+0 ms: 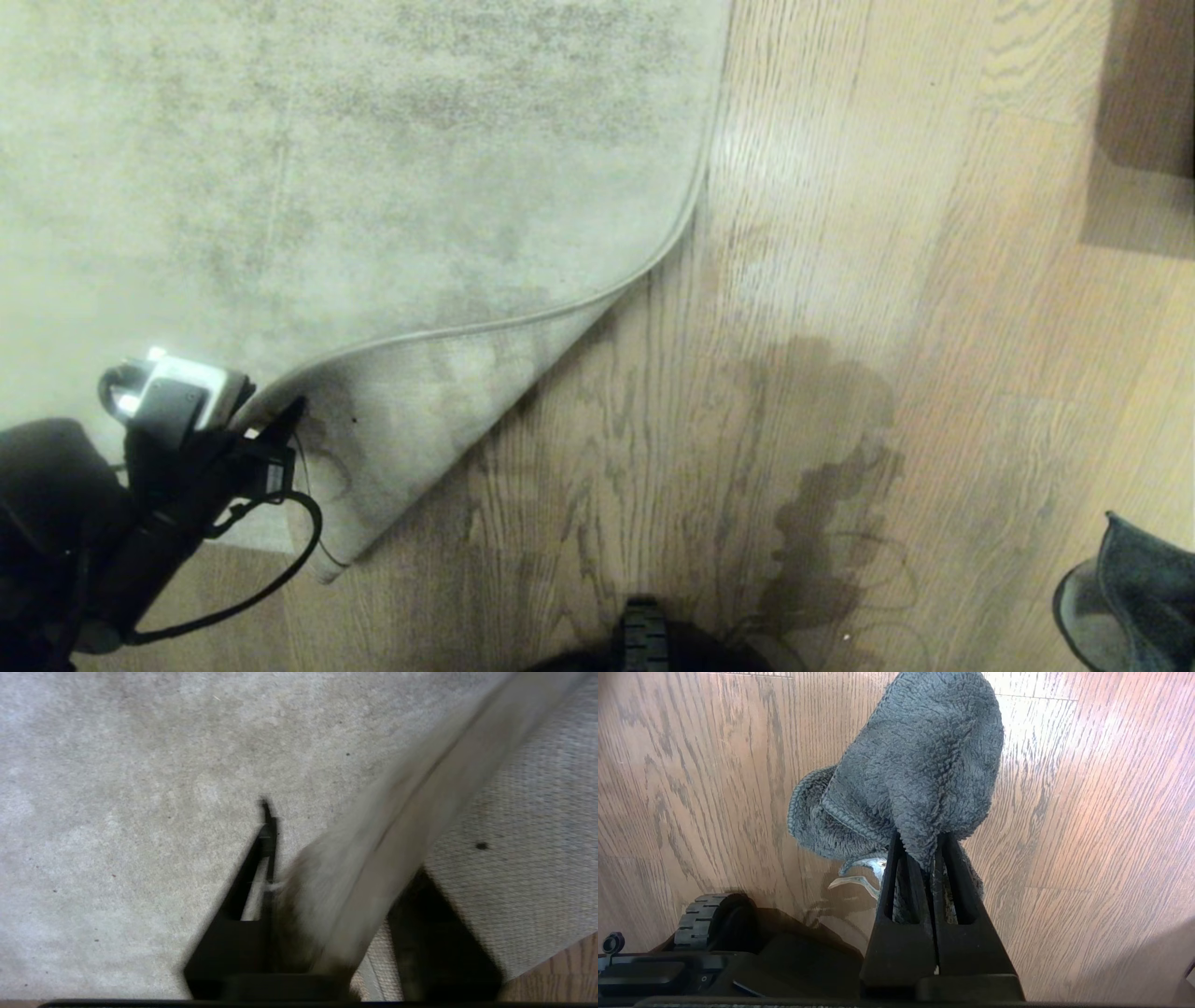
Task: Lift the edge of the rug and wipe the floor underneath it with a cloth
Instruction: Lay down the carpet
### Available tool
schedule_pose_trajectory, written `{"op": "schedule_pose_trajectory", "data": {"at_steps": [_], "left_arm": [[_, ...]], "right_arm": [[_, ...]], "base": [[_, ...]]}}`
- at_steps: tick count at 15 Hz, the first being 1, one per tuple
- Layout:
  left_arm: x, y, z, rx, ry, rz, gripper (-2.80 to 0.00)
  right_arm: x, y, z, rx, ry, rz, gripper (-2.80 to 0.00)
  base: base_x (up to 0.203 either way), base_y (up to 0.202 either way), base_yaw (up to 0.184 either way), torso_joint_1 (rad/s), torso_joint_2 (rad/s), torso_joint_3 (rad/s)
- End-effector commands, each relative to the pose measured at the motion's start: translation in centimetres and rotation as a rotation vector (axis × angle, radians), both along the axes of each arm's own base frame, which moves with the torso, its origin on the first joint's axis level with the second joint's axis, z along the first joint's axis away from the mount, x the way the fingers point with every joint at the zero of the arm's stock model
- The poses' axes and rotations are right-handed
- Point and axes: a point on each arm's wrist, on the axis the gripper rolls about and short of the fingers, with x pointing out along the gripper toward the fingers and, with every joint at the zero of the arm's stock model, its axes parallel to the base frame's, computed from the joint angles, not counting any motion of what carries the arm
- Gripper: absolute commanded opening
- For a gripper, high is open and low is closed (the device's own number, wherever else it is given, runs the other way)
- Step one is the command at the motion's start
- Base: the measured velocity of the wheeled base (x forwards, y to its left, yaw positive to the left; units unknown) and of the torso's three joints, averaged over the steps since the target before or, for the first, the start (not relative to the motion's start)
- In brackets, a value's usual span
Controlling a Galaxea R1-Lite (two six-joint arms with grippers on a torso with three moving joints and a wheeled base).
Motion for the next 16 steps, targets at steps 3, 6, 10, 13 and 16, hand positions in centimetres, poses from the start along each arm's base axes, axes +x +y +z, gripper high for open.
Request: {"op": "schedule_pose_trajectory", "data": {"at_steps": [3, 6, 10, 13, 16], "left_arm": [[-0.4, 0.0, 1.7, 0.002, -0.099, -0.003, 0.0], [-0.9, -0.1, 3.5, -0.001, -0.186, -0.008, 0.0], [-2.2, -0.1, 5.1, 0.01, -0.27, -0.005, 0.0], [-2.8, 0.0, 5.9, 0.001, -0.31, 0.04, 0.0], [-3.9, 0.0, 6.0, -0.005, -0.322, 0.041, 0.0]], "right_arm": [[0.0, 0.0, 0.0, 0.0, 0.001, 0.001, -2.8], [0.0, 0.0, 0.0, 0.0, 0.001, 0.002, -2.8], [0.0, 0.0, 0.0, 0.0, 0.001, 0.0, -2.8], [0.0, 0.0, 0.0, 0.001, 0.001, 0.0, -2.8], [0.0, 0.0, 0.0, 0.001, 0.001, 0.002, -2.8]], "base": [[0.0, 0.0, 0.0, 0.0, 0.0, 0.0], [0.0, 0.0, 0.0, 0.0, 0.0, 0.0], [0.0, 0.0, 0.0, 0.0, 0.0, 0.0], [0.0, 0.0, 0.0, 0.0, 0.0, 0.0], [0.0, 0.0, 0.0, 0.0, 0.0, 0.0]]}}
